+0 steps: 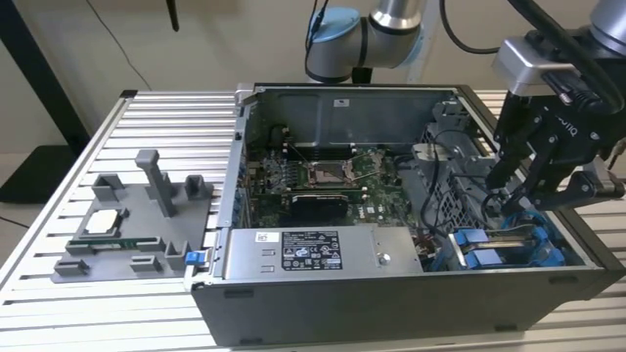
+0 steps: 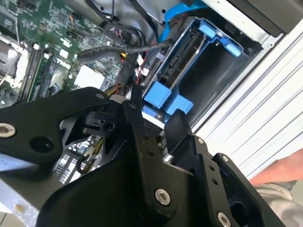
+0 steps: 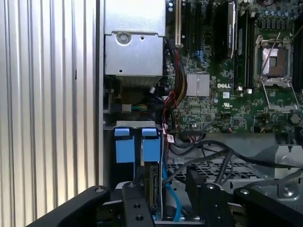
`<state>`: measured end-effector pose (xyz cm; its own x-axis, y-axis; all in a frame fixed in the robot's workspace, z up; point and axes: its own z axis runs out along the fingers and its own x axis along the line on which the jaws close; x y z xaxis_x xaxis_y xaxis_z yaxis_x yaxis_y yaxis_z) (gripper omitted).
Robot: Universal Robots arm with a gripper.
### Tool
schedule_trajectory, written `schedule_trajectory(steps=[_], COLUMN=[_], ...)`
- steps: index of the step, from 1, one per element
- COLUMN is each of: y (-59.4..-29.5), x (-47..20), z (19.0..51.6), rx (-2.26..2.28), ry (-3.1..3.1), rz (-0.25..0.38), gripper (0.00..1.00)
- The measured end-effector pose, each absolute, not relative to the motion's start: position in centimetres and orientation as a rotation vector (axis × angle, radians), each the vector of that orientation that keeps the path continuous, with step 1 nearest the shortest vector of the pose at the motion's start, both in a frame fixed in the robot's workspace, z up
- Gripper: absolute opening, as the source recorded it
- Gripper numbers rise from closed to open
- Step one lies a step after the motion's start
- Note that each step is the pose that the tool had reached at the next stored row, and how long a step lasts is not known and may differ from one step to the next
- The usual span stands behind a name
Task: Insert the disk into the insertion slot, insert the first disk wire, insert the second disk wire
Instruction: 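Insert the first disk wire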
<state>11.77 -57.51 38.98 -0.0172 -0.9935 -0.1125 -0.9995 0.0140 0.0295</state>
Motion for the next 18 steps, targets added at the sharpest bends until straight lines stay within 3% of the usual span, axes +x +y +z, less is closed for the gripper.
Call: schedule_trajectory(steps=[5, 18], y=[-57.3, -55.1], x=[11.7, 11.0], z=[39.0, 38.3], rx=[-2.121, -2.091], ry=[2.148, 2.088], rz=[0.176, 0.051], gripper=[1.00, 1.00])
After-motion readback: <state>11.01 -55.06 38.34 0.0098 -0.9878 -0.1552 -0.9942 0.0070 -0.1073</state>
